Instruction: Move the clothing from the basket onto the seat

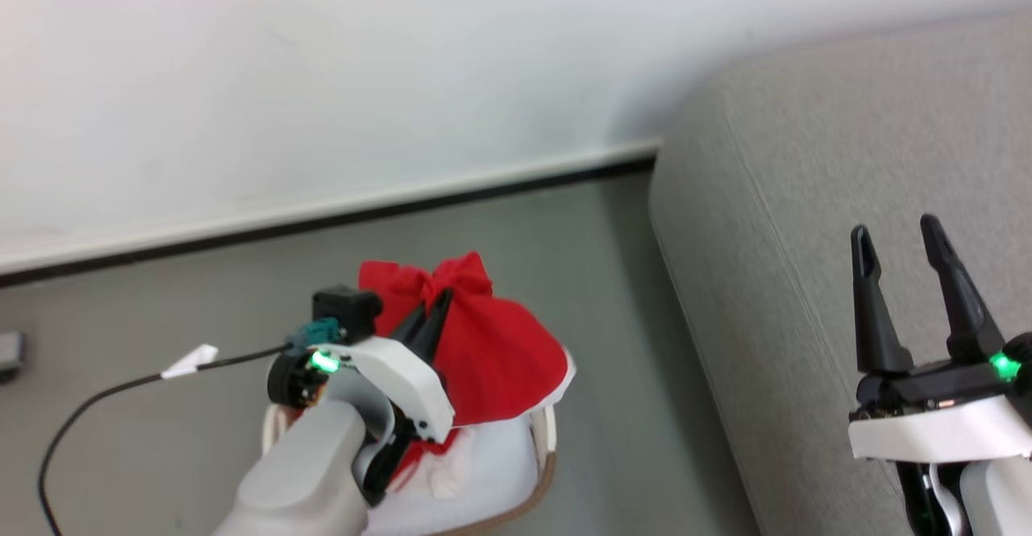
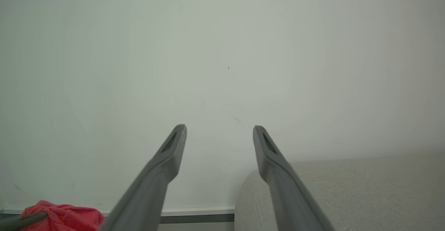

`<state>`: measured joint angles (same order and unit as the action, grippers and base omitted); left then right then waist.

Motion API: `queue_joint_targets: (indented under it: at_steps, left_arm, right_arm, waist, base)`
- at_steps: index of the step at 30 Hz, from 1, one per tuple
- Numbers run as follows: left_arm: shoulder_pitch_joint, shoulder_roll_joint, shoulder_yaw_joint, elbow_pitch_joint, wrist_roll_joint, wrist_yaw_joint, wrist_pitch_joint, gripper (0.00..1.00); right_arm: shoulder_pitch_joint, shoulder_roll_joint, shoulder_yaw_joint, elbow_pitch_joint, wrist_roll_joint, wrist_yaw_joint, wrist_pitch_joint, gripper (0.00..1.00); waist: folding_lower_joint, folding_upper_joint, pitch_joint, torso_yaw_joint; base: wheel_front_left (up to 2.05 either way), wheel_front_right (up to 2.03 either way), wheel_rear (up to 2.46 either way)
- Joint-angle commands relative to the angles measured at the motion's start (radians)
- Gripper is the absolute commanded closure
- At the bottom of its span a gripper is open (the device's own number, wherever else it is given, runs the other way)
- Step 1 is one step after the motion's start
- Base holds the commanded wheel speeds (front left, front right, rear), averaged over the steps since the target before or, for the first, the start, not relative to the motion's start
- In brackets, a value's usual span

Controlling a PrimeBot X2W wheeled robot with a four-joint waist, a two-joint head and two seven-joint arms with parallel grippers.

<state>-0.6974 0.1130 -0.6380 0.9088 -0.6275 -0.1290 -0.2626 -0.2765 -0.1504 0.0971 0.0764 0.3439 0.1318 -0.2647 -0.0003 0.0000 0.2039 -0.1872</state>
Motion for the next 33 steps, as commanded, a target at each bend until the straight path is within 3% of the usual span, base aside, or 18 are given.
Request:
queue_joint_targets:
  at_steps: [1,11,19,33]
  left_arm:
    - [0.021,0.017,0.017,-0.048,0.008,-0.002,-0.002,1.0]
    - [0.084,0.057,0.117,-0.354,0.102,0.006,-0.002,1.0]
    - [0.105,0.095,0.137,-0.541,0.147,0.025,-0.002,1.0]
    - [0.146,0.116,0.13,-0.647,0.133,0.056,0.024,1.0]
  right_arm:
    - [0.024,-0.006,0.001,0.006,0.006,-0.002,0.001,0.0]
    - [0.073,-0.005,0.03,0.015,0.012,-0.002,0.001,0.0]
    - [0.1,0.008,0.085,0.025,0.026,-0.002,0.001,0.0]
    - [0.09,-0.018,0.162,0.041,0.051,-0.002,0.001,0.0]
  waist:
    - [0.0003,0.0,-0.075,0.053]
    - [0.0003,0.0,-0.149,0.093]
    - [0.0003,0.0,-0.182,0.1]
    - [0.0003,0.0,-0.188,0.09]
  base:
    - [0.0,0.0,0.0]
    - [0.0,0.0,0.0]
    - [0.0,0.0,0.0]
    - [0.0,0.0,0.0]
